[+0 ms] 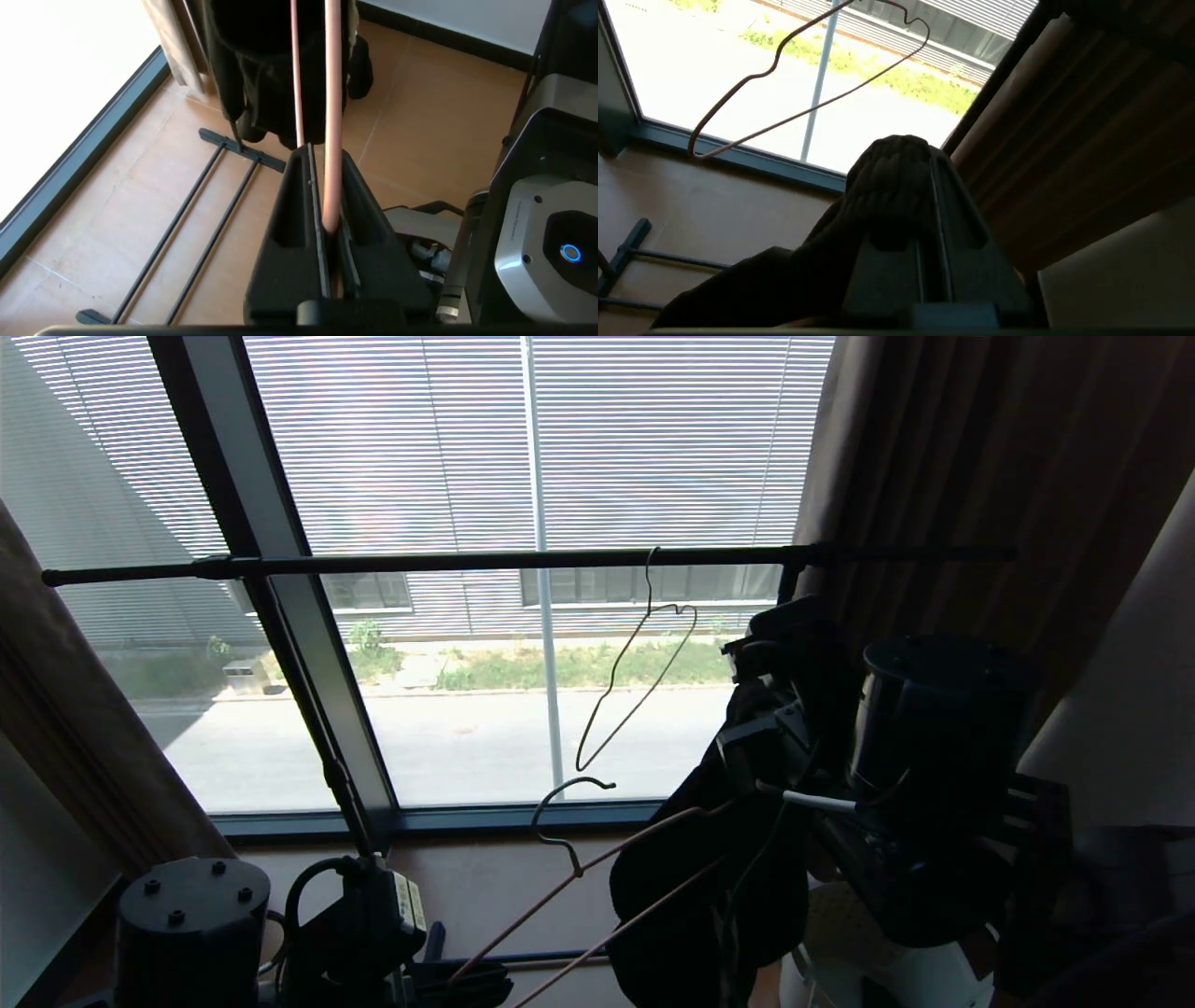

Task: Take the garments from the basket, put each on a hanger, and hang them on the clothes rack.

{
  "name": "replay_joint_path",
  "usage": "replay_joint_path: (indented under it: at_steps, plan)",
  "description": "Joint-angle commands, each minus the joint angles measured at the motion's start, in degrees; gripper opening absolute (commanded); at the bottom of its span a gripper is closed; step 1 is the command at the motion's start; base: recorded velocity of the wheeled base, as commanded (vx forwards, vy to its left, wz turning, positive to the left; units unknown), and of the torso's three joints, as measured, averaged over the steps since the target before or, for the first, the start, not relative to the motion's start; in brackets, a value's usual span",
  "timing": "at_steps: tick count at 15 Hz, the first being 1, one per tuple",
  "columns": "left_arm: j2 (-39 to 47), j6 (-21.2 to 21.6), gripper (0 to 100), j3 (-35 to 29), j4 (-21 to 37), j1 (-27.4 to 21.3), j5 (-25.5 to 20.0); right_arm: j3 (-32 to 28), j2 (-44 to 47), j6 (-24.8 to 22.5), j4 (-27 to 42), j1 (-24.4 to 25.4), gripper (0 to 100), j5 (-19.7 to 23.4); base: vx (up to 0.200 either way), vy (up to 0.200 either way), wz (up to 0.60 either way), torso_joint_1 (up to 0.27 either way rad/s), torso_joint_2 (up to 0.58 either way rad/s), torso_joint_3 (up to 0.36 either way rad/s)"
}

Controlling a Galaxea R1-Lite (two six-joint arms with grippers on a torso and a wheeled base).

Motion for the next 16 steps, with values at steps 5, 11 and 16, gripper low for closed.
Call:
replay_joint_path:
  at_steps: [5,11,16]
  plan:
    - [1.7,-0.5,0,-0.8,-1.0,-0.3,0.4,-0.7,0.6,0.3,0.0,2.5,0,-0.4,0.0,0.0,0.0,0.0,0.0,0.0]
    - [5.9,-0.4,0,-1.0,-7.5,6.7,2.8,1.3,-2.2,0.3,0.1,3.6,0,-0.6,0.0,0.0,0.0,0.0,0.0,0.0]
    - [5.9,0.0,0,-2.5,-8.7,12.5,2.7,1.7,-2.9,0.2,0.1,2.3,0,-0.7,0.0,0.0,0.0,0.0,0.0,0.0]
